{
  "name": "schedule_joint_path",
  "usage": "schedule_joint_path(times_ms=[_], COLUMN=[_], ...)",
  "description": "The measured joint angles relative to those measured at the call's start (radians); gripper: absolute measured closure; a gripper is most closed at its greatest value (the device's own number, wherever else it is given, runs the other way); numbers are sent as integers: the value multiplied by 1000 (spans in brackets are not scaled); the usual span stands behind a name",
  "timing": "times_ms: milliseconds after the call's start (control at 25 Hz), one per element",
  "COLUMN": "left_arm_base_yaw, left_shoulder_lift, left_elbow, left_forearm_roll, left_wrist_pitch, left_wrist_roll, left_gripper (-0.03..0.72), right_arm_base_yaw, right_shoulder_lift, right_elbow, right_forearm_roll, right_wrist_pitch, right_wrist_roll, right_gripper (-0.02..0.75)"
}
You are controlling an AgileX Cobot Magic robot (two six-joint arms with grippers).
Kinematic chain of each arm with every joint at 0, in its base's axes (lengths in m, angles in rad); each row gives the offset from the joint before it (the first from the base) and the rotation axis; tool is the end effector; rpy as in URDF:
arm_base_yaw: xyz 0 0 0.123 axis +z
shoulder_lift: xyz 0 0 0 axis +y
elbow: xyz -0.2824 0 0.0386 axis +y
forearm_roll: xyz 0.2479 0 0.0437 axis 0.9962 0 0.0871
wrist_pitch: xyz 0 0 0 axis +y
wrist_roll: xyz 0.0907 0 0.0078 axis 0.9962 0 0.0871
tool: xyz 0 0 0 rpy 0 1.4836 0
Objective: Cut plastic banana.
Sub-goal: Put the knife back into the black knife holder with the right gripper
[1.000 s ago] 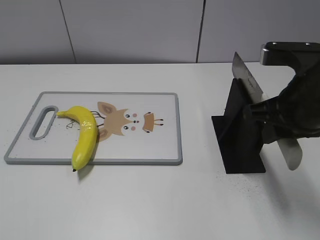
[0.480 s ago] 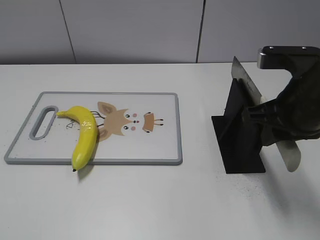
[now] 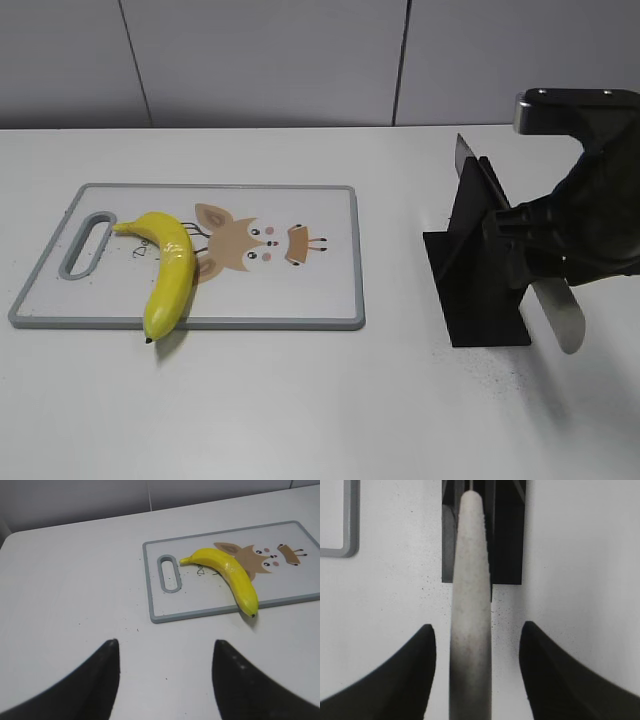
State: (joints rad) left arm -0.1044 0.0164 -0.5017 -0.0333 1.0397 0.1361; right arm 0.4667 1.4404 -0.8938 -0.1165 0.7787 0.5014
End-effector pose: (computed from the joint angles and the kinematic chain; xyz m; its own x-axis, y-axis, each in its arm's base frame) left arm -0.0019 -0.0024 0.2794 -0.4291 0.1645 -0.8881 0.1820 0.9789 0.0934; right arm 0.2408 0.1130 0.2308 -0.9428 -0.0217 -0.3327 -0.0453 0.9969 0.0635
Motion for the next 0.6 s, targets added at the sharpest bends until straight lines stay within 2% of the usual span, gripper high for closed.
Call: schedule_joint_path(times_ms=[240,520,600], left_arm_base_yaw=[0,0,0], left_shoulder_lift=[0,0,0], left_elbow=[0,0,0], left_forearm_roll=[-2,-15,-19], left_wrist_pitch=[0,0,0], left_wrist_roll=[0,0,0], left_gripper=[124,123,101], right_arm_base_yaw=[0,0,0], right_shoulder_lift=[-27,-194,-237], right_elbow=[-21,-142,-149], right_forearm_roll=[0,1,1], right_wrist_pitch=[1,-6,-7], right_wrist_roll=[-81,-209,-257], right_gripper=[304,303,303])
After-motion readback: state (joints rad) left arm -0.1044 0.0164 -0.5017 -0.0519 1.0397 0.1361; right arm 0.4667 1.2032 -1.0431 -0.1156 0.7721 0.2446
